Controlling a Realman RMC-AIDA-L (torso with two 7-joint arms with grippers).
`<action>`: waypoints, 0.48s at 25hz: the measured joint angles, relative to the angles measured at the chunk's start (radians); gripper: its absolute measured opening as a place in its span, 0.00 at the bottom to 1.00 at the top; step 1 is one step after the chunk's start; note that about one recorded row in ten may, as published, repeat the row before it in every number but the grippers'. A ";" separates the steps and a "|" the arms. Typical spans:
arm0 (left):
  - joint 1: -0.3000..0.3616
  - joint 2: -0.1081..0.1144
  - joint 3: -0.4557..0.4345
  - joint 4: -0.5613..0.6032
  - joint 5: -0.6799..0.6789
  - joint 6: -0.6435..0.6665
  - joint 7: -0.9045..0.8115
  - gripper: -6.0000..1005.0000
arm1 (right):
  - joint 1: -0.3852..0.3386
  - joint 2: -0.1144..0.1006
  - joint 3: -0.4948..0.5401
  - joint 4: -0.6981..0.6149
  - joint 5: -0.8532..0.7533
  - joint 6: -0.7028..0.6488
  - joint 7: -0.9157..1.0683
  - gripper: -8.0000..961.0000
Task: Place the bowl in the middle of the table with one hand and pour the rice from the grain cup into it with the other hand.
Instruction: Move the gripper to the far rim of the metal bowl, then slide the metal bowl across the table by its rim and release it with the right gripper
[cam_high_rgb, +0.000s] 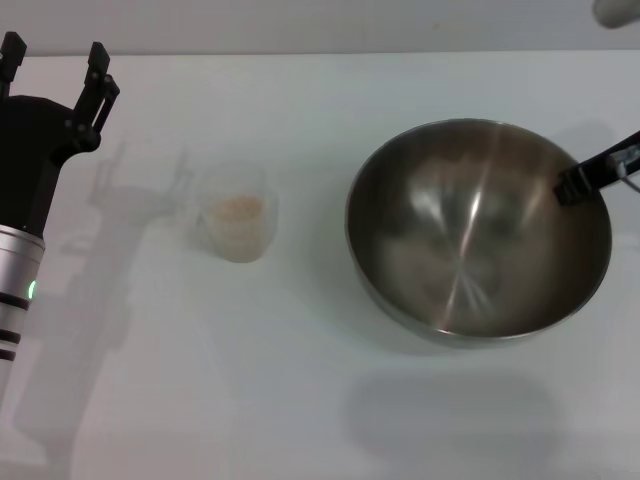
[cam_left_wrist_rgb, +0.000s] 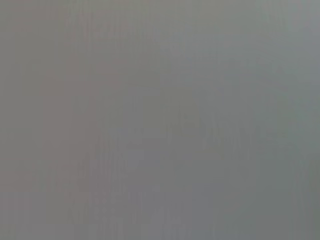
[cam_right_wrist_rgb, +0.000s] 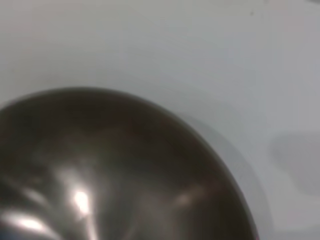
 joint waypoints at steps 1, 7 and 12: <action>0.000 0.000 0.000 0.000 0.000 0.002 0.000 0.83 | -0.002 0.000 0.007 -0.010 0.000 0.000 0.000 0.03; 0.000 0.000 0.000 0.000 0.000 0.003 0.000 0.83 | -0.016 0.002 0.040 -0.098 0.011 -0.004 -0.005 0.01; 0.001 0.000 0.000 0.000 0.000 0.004 0.000 0.83 | -0.021 0.003 0.041 -0.140 0.062 -0.005 -0.006 0.01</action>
